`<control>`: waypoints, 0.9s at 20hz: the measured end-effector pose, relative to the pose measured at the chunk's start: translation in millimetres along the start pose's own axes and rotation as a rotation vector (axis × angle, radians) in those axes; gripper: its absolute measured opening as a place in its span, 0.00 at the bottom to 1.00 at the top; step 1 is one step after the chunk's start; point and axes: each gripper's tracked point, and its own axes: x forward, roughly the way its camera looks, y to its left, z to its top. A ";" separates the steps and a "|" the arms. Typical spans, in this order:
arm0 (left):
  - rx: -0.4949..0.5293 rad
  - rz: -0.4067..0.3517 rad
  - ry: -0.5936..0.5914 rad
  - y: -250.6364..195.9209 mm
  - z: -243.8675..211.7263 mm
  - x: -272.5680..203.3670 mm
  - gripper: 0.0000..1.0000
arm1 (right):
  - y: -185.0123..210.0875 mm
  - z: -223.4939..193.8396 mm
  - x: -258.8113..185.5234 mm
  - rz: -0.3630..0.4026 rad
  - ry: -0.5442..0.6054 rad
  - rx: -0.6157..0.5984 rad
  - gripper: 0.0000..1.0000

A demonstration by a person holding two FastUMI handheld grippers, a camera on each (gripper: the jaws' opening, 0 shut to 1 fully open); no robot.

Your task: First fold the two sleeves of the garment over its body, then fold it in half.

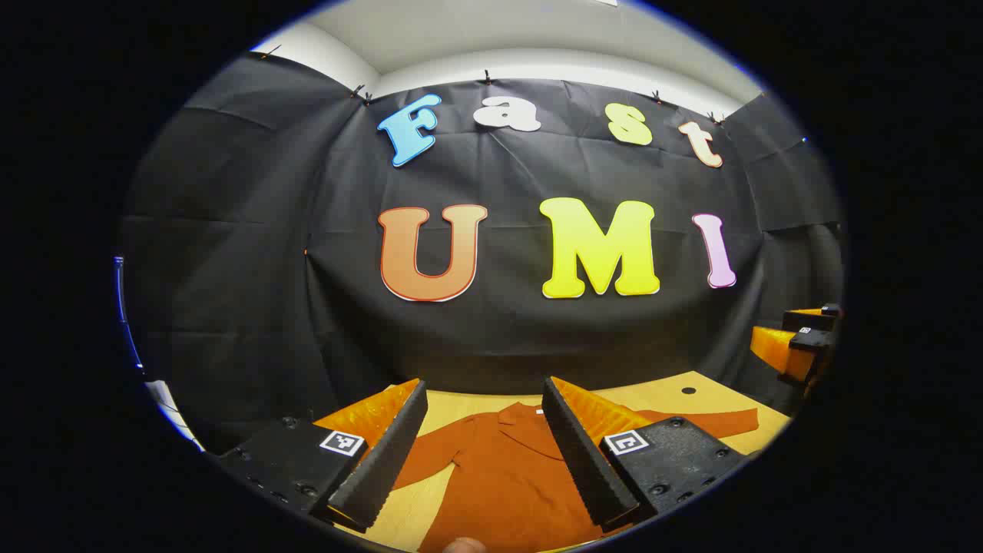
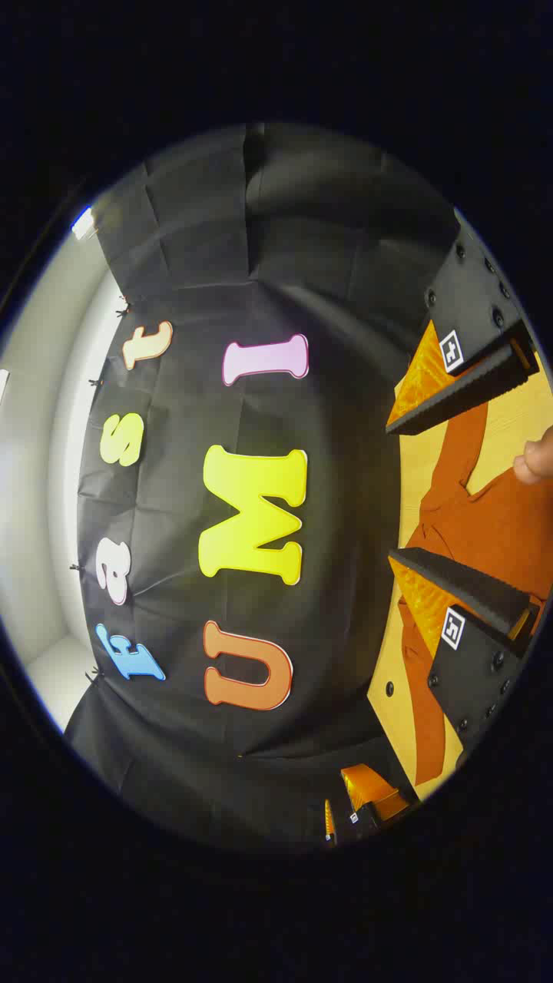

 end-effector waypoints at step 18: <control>0.010 -0.041 0.039 -20.0 -15.3 0.6 0.98 | 0.8 13.6 -0.2 0.023 -0.041 -0.038 0.95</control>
